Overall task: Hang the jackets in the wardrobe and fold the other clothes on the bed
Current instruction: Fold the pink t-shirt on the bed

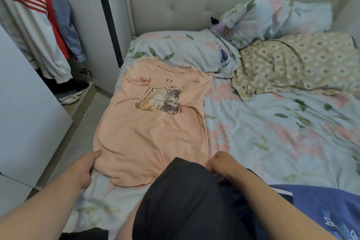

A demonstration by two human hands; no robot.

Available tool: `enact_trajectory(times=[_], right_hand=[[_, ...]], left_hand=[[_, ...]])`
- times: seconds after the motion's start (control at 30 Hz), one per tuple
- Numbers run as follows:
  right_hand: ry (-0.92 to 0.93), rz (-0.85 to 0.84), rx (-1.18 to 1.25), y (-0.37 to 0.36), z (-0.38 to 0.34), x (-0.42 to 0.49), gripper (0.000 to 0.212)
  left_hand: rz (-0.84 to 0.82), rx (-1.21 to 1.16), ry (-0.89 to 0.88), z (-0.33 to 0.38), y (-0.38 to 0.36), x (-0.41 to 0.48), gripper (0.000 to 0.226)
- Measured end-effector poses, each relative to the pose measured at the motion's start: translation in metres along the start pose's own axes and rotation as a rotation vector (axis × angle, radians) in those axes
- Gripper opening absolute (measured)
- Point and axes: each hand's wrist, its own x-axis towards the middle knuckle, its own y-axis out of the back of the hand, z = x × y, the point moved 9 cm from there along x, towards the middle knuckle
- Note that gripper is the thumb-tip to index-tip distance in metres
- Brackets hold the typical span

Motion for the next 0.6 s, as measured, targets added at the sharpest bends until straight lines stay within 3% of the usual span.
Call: enact_trajectory(times=[0.1, 0.2, 0.33, 0.6], right_hand=[[-0.003, 0.034, -0.192, -0.001, -0.002, 0.005, 0.033], [0.078, -0.007, -0.335, -0.01, -0.006, 0.016, 0.037], [0.108, 0.021, -0.084, -0.003, 0.003, 0.02, 0.039], [0.161, 0.08, 0.054, -0.002, 0.007, 0.022, 0.018]], left_hand=[[0.069, -0.021, -0.052, 0.006, 0.001, 0.006, 0.048], [0.085, -0.071, -0.068, 0.012, 0.005, 0.013, 0.048], [0.093, -0.103, -0.064, 0.022, 0.01, 0.02, 0.04], [0.105, -0.081, -0.214, 0.046, 0.019, 0.029, 0.039]])
